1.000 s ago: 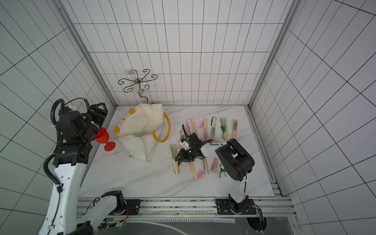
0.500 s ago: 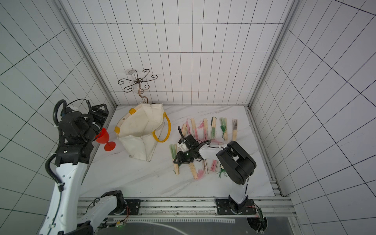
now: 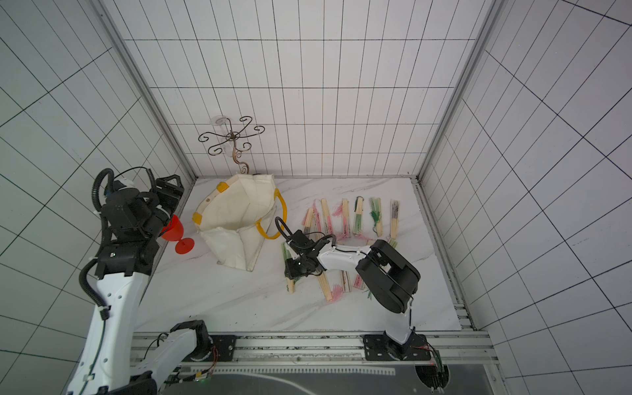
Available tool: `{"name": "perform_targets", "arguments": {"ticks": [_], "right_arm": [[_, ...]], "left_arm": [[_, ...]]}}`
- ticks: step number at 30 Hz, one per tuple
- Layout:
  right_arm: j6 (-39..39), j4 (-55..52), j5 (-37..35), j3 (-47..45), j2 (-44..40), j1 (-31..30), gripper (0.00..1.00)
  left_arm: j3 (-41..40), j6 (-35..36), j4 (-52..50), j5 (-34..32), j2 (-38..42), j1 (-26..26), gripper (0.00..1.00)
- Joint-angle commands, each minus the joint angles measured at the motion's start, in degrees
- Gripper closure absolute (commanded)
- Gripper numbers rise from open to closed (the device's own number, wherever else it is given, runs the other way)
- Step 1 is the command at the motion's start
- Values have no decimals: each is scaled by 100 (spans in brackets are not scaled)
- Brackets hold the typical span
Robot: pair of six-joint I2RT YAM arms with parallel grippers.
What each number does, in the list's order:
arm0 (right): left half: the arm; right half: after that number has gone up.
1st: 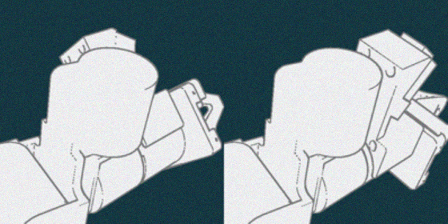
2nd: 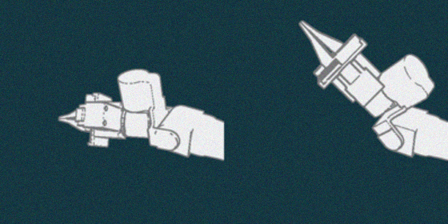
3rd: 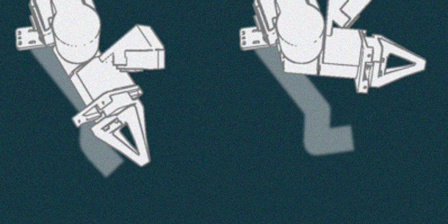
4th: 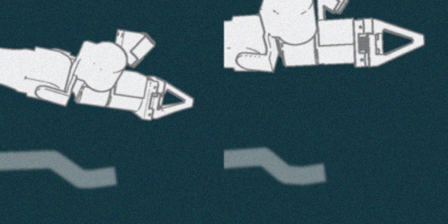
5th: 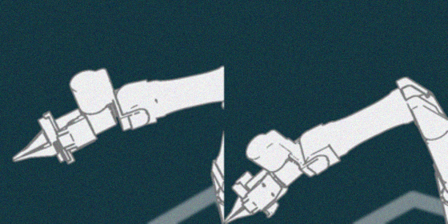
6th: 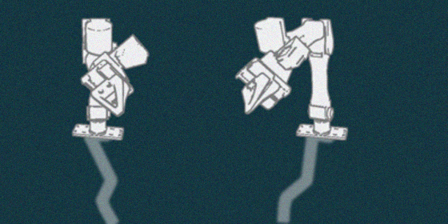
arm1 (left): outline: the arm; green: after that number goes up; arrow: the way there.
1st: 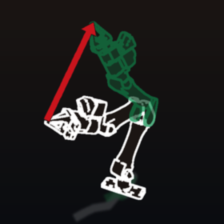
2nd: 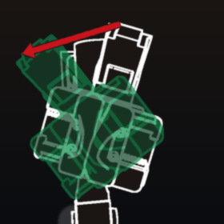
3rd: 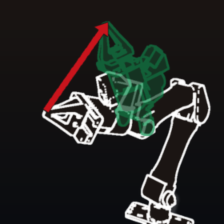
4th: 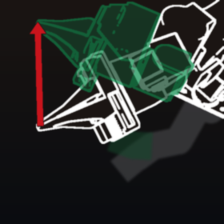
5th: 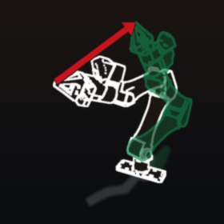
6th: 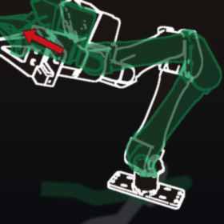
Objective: Take out the folding fans from the tote bags
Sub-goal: Place the folding fan at the center of the board.
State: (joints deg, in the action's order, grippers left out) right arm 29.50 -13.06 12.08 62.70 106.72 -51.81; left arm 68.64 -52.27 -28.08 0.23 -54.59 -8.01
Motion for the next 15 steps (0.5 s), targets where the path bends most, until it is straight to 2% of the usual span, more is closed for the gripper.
{"name": "perform_targets", "arguments": {"ticks": [1, 8, 15], "right_arm": [[12, -913, -652, 81, 531, -130, 61], [33, -1005, -856, 228, 598, -150, 76], [42, -936, -665, 216, 371, -18, 80]], "left_arm": [[-70, -44, 134, -41, 45, 10, 20], [-87, -24, 149, -76, 53, 10, 20], [-97, -20, 145, -93, 62, 10, 20]]}}
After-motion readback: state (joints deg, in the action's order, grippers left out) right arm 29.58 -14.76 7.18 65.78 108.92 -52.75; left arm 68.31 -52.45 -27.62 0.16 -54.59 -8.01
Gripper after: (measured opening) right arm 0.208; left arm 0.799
